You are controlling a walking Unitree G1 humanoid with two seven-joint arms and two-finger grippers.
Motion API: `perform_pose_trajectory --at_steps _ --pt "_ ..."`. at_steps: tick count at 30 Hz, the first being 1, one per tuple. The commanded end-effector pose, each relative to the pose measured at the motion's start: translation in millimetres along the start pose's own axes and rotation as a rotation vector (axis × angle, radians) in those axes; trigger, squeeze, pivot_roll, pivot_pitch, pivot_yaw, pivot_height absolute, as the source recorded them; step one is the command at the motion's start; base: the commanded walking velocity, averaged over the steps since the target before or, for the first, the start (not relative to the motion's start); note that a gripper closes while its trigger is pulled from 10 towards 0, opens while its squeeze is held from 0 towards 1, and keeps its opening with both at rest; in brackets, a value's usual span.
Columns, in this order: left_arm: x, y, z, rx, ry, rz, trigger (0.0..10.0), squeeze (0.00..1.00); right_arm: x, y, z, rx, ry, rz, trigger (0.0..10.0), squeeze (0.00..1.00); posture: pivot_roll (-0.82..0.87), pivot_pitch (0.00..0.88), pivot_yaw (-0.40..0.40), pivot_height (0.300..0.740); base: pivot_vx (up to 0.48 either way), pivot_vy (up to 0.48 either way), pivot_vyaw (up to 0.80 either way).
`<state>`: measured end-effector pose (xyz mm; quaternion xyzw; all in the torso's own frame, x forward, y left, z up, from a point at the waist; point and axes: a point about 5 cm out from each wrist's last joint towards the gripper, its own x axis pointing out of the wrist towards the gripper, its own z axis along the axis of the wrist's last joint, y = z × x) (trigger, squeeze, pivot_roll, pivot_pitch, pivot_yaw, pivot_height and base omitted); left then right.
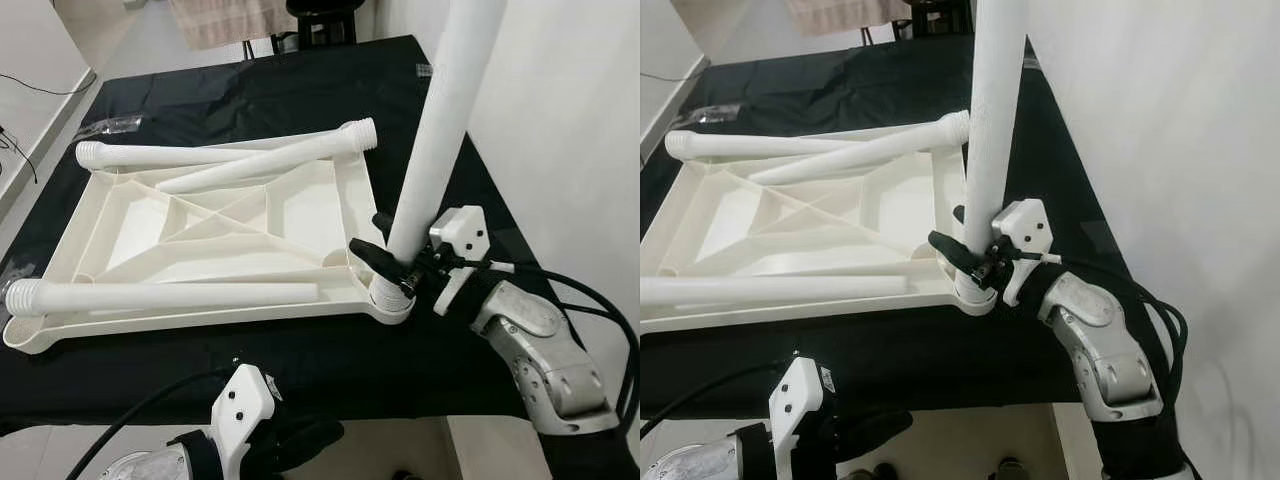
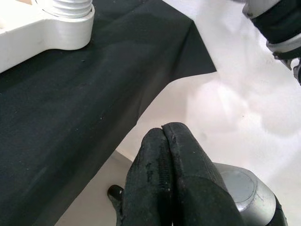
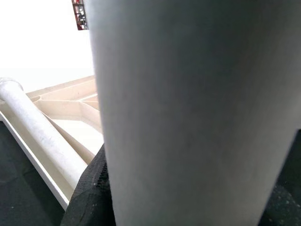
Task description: Building children table
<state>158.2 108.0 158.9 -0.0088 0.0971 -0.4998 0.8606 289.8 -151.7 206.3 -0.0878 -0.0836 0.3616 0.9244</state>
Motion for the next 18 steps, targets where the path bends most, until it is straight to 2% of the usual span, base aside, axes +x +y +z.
perform_pose_trajectory --at_steps 1,6,9,15,18 --pt "-2.3 -1.3 -2.0 -0.004 0.022 -0.002 10.0 0.00 -14.4 -2.2 -48.2 0.026 0.218 -0.052 10.0 0.00 0.02 0.304 0.102 0.740 0.000 0.000 0.00" --pt "-2.2 -1.5 -1.5 -0.004 0.022 -0.005 10.0 0.00 -14.7 -1.0 -50.6 -0.019 0.210 -0.029 10.0 0.00 0.03 0.307 0.106 0.740 0.000 0.000 0.00" --pt "-3.0 -1.8 -1.0 -0.005 0.023 -0.006 10.0 0.00 -15.4 -2.4 -54.8 -0.061 0.247 -0.015 10.0 0.00 0.03 0.313 0.111 0.740 0.000 0.000 0.00" --pt "-3.9 -2.3 -0.8 -0.006 0.025 -0.009 10.0 0.00 -14.4 -3.9 -60.0 -0.056 0.304 -0.007 10.0 0.00 0.03 0.318 0.110 0.740 0.000 0.000 0.00" --pt "-4.5 -3.1 -0.5 -0.008 0.026 -0.011 10.0 0.00 -12.6 -3.6 -64.0 -0.006 0.346 -0.003 10.0 0.00 0.03 0.324 0.107 0.740 0.000 0.000 0.00"
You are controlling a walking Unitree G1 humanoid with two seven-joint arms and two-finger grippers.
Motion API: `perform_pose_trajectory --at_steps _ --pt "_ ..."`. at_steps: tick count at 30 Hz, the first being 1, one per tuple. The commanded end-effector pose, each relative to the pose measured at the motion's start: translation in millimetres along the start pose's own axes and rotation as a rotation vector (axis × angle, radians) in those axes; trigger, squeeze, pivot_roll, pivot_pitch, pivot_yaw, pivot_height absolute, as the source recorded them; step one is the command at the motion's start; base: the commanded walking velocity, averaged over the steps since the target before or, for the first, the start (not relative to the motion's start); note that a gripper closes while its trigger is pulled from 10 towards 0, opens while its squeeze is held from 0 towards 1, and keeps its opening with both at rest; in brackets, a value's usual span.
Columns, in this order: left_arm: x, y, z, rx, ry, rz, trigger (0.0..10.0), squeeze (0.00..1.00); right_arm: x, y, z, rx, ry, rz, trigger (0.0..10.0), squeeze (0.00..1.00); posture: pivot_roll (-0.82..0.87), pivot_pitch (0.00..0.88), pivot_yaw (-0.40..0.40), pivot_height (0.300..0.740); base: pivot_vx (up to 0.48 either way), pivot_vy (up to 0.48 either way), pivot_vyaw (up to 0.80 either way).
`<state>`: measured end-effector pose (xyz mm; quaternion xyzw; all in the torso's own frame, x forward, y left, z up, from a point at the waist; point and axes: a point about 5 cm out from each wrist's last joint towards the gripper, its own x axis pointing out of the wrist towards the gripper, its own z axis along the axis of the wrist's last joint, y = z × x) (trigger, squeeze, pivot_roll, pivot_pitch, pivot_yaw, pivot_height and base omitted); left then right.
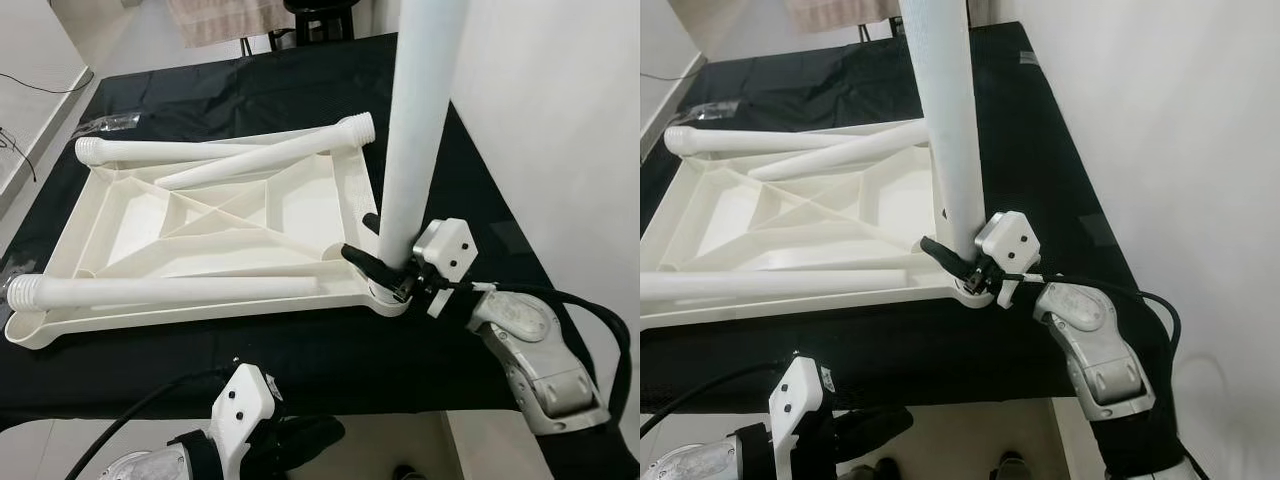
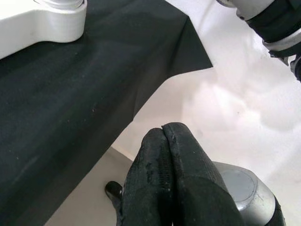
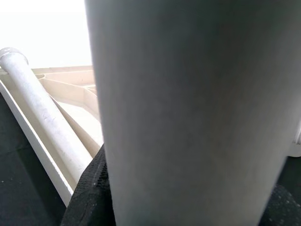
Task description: Building children table
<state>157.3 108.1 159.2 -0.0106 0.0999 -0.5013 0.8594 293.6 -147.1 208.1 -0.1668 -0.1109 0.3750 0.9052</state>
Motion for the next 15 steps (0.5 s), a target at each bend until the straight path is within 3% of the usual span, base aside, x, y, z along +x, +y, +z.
perform_pose_trajectory --at_steps 1,3,7,15 --pt "-3.9 -2.3 -0.7 -0.003 0.022 -0.006 10.0 0.00 -18.4 7.7 -65.1 0.167 0.345 -0.021 10.0 0.00 0.03 0.324 0.107 0.740 0.000 0.000 0.00" --pt "-4.0 -3.0 0.0 -0.004 0.021 -0.008 10.0 0.00 -16.3 4.0 -68.6 0.276 0.373 -0.059 10.0 0.00 0.03 0.329 0.105 0.740 0.000 0.000 0.00" --pt "-4.0 -3.8 0.5 -0.006 0.019 -0.010 10.0 0.00 -15.0 -1.8 -71.6 0.381 0.384 -0.112 10.0 0.00 0.03 0.331 0.106 0.740 0.000 0.000 0.00" --pt "-4.2 -5.1 1.3 -0.012 0.016 -0.014 10.0 0.00 -10.5 -6.3 -66.9 0.467 0.308 -0.124 10.0 0.00 0.03 0.339 0.103 0.740 0.000 0.000 0.00"
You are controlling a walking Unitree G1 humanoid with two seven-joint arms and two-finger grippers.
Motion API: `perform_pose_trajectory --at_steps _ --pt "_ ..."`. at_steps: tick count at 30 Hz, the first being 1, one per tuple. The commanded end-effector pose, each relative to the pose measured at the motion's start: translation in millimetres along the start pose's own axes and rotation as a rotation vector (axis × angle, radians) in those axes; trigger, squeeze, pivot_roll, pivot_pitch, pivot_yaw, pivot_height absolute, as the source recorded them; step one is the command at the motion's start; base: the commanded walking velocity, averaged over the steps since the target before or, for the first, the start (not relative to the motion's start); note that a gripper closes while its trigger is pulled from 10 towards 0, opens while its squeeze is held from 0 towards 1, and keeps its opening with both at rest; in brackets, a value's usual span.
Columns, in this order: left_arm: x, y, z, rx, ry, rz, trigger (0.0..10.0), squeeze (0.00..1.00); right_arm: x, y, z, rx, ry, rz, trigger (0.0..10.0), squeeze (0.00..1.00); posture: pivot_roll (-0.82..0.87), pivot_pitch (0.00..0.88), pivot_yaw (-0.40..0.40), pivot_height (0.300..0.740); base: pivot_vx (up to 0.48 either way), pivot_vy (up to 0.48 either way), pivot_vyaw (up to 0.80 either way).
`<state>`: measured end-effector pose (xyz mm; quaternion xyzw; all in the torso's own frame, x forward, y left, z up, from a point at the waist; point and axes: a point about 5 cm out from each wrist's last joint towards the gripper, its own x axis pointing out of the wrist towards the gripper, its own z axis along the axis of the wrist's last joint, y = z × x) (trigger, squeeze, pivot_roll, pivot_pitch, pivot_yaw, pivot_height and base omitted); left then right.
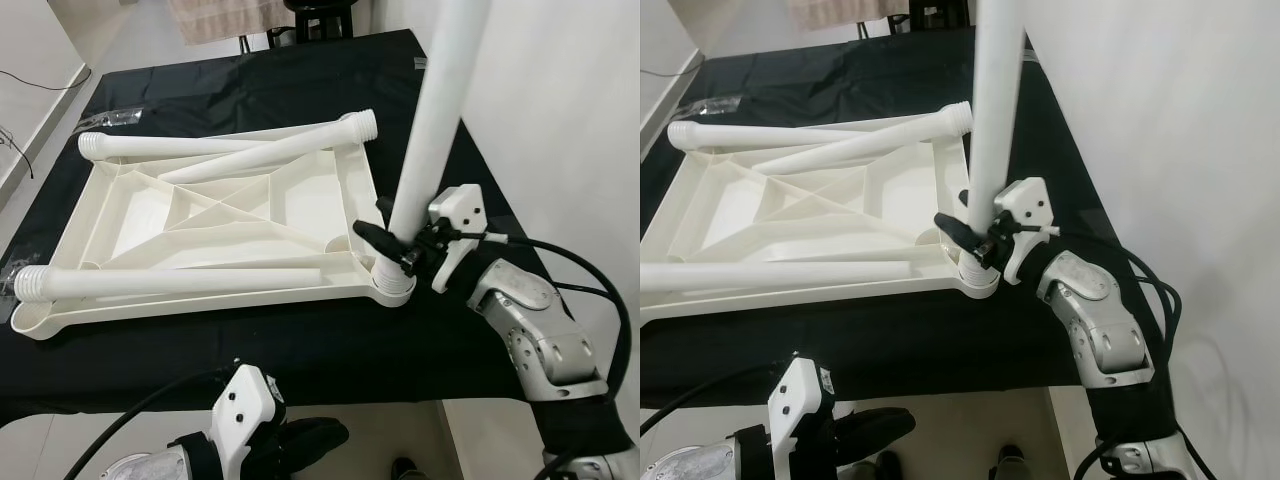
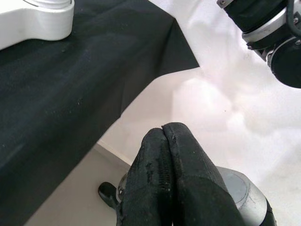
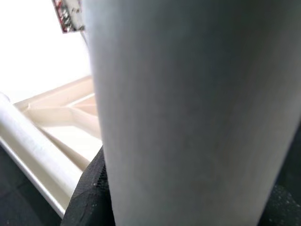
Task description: Building children table
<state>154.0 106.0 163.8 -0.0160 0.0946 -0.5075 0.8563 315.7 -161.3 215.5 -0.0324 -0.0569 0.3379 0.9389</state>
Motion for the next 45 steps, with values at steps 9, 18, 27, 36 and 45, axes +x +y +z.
perform_pose_trajectory --at_steps 9,18,27,36,45 --pt "-4.1 -2.8 -2.1 -0.015 0.030 -0.002 10.0 0.00 -17.1 15.9 -54.3 0.062 0.167 0.161 10.0 0.00 0.03 0.348 0.103 0.740 0.000 0.000 0.00" --pt "-4.3 -5.3 -2.5 -0.021 0.032 -0.005 10.0 0.00 -22.6 19.7 -41.8 -0.095 0.212 0.475 10.0 0.00 0.03 0.343 0.092 0.740 0.000 0.000 0.00" --pt "-5.1 -7.3 -2.6 -0.027 0.032 -0.005 10.0 0.00 -25.1 12.7 -31.4 -0.049 0.216 0.638 10.0 0.00 0.02 0.339 0.088 0.740 0.000 0.000 0.00" --pt "-7.8 -10.8 -2.5 -0.031 0.039 -0.008 10.0 0.00 -11.6 0.1 -14.5 0.014 0.139 0.805 10.0 0.00 0.04 0.337 0.093 0.740 0.000 0.000 0.00" --pt "-9.9 -11.2 -1.6 -0.029 0.043 -0.002 10.0 0.00 -11.7 8.1 -23.6 -0.030 0.183 0.915 10.0 0.00 0.06 0.345 0.097 0.740 0.000 0.000 0.00"
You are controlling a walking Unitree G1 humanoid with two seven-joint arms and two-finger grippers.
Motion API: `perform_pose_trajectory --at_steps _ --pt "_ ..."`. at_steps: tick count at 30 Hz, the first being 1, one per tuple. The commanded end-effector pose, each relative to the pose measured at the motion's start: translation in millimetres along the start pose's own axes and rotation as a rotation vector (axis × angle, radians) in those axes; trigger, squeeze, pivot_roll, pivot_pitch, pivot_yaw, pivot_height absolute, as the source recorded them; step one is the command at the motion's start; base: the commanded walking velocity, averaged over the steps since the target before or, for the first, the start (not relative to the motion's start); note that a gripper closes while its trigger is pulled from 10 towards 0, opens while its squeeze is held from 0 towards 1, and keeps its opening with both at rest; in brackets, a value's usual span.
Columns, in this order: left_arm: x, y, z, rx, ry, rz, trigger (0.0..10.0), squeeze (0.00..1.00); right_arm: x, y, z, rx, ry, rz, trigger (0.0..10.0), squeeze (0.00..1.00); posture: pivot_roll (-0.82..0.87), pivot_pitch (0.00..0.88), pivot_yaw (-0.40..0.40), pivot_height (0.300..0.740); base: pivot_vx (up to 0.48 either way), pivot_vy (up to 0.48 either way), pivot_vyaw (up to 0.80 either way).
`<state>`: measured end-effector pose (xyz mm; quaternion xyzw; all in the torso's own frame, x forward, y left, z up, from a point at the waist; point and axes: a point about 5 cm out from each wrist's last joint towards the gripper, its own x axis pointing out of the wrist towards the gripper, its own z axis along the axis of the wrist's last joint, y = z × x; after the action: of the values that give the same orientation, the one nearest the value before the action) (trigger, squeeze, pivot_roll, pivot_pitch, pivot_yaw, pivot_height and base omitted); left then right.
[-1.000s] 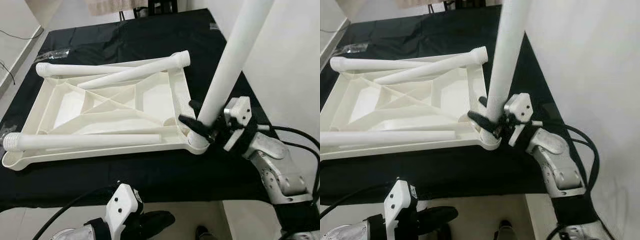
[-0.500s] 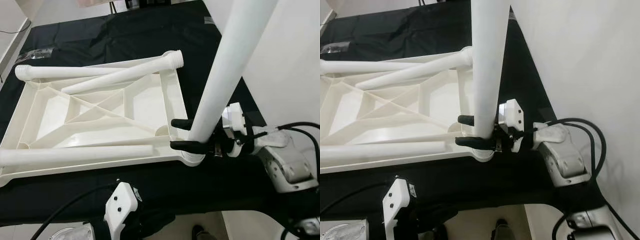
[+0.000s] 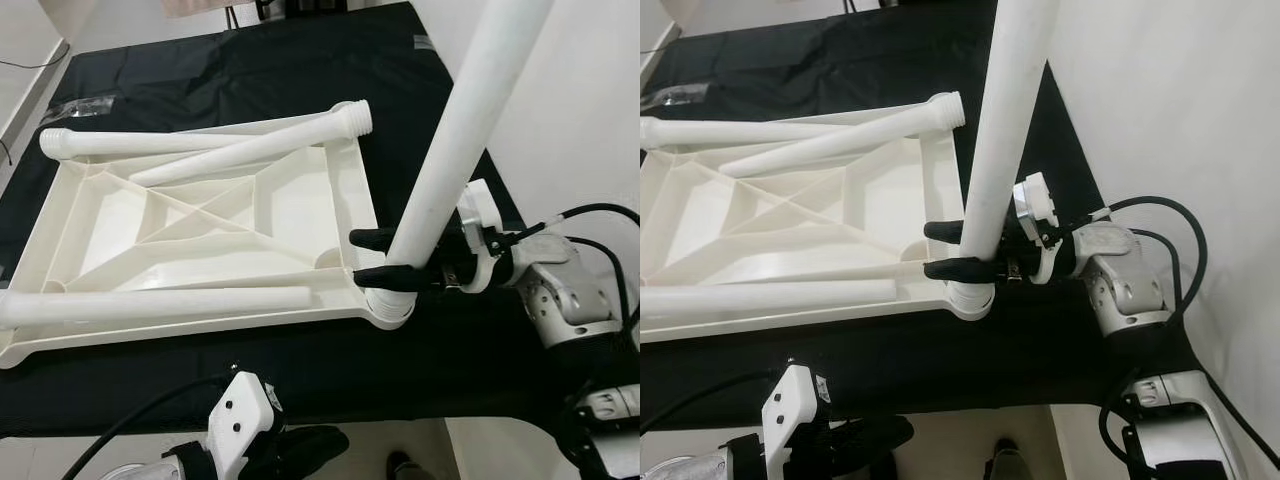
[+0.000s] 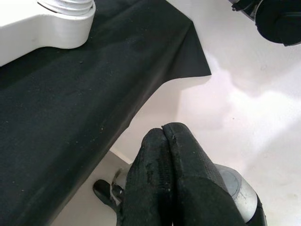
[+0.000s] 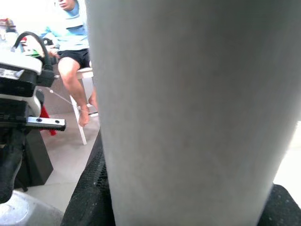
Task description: Building children table
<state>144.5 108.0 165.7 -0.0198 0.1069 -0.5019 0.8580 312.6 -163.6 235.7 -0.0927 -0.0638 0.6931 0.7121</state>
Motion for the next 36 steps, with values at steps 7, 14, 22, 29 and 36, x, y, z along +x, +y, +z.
perform_pose_trajectory --at_steps 7,14,22,29,36 --pt "-4.7 -2.6 -1.8 -0.010 0.030 -0.014 10.0 0.00 0.6 23.4 -50.3 0.109 0.232 0.146 10.0 0.00 0.06 0.347 0.102 0.740 0.000 0.000 0.00" --pt "-6.0 -1.8 -1.8 -0.010 0.035 -0.013 10.0 0.00 -1.3 24.7 -54.9 0.104 0.328 0.238 10.0 0.00 0.07 0.351 0.106 0.740 0.000 0.000 0.00" --pt "-5.8 -2.3 -0.9 -0.011 0.035 -0.012 10.0 0.00 2.5 18.8 -45.3 0.179 0.325 0.286 10.0 0.00 0.07 0.360 0.098 0.740 0.000 0.000 0.00" --pt "-7.1 -4.5 0.2 -0.014 0.033 -0.012 10.0 0.00 6.3 14.9 -43.2 0.202 0.315 0.305 10.0 0.00 0.08 0.371 0.094 0.740 0.000 0.000 0.00" --pt "-8.9 -6.4 1.1 -0.019 0.033 -0.010 10.0 0.00 13.1 7.4 -39.3 0.247 0.222 0.282 10.0 0.00 0.09 0.378 0.095 0.740 0.000 0.000 0.00"
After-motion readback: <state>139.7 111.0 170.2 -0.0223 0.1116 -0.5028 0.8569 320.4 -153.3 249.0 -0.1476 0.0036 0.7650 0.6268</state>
